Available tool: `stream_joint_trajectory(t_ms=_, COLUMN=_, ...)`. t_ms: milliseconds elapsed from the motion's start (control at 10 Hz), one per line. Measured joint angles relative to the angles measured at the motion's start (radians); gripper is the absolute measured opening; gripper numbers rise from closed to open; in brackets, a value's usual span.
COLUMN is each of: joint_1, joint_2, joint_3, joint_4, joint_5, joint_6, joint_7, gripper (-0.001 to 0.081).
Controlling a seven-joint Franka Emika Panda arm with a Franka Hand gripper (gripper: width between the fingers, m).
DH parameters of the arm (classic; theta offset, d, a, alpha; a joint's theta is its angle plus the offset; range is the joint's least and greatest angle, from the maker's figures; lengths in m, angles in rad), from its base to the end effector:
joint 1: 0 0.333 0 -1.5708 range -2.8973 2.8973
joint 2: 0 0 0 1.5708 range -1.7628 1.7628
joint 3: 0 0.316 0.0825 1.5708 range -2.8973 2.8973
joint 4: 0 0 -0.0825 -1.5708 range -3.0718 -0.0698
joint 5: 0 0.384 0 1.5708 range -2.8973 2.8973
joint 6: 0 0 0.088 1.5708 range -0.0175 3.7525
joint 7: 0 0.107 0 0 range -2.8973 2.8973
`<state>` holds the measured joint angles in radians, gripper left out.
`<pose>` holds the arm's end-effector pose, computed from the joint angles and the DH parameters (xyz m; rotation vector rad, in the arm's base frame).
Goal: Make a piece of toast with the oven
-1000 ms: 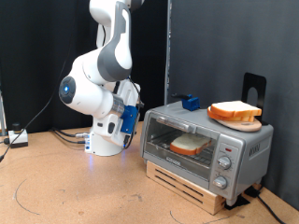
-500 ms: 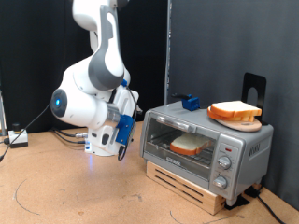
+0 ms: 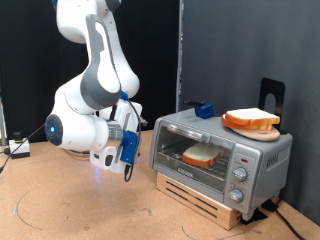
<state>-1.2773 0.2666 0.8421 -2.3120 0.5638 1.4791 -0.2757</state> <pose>0.3979 -0.1094 0.2663 -1.9531 0.3340 0.7884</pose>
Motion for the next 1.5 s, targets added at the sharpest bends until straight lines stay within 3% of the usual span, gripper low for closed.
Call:
stream_joint_trajectory(t_ms=400, joint_1=0.062, joint_2=0.12, joint_3=0.008, joint_4=0.054, joint_5=0.108, joint_6=0.085, joint_7=0.036, gripper=0.0809)
stream_joint_trajectory(t_ms=800, joint_1=0.138, joint_2=0.232, joint_3=-0.009, joint_4=0.139, joint_5=0.129, joint_6=0.226, joint_7=0.139, gripper=0.0809)
stream_joint_trajectory(t_ms=1100, joint_1=0.138, joint_2=0.263, joint_3=-0.01, joint_4=0.171, joint_5=0.125, joint_6=0.121, joint_7=0.128, gripper=0.0809)
stream_joint_trajectory(t_ms=1300, joint_1=0.191, joint_2=0.371, joint_3=-0.03, joint_4=0.277, joint_5=0.037, joint_6=0.025, joint_7=0.158, gripper=0.0809)
stream_joint_trajectory(t_ms=1400, joint_1=0.223, joint_2=0.421, joint_3=-0.041, joint_4=0.326, joint_5=0.007, joint_6=0.011, joint_7=0.172, gripper=0.0809)
stream_joint_trajectory(t_ms=1500, joint_1=0.247, joint_2=0.456, joint_3=-0.047, joint_4=0.355, joint_5=0.009, joint_6=0.052, joint_7=0.175, gripper=0.0809)
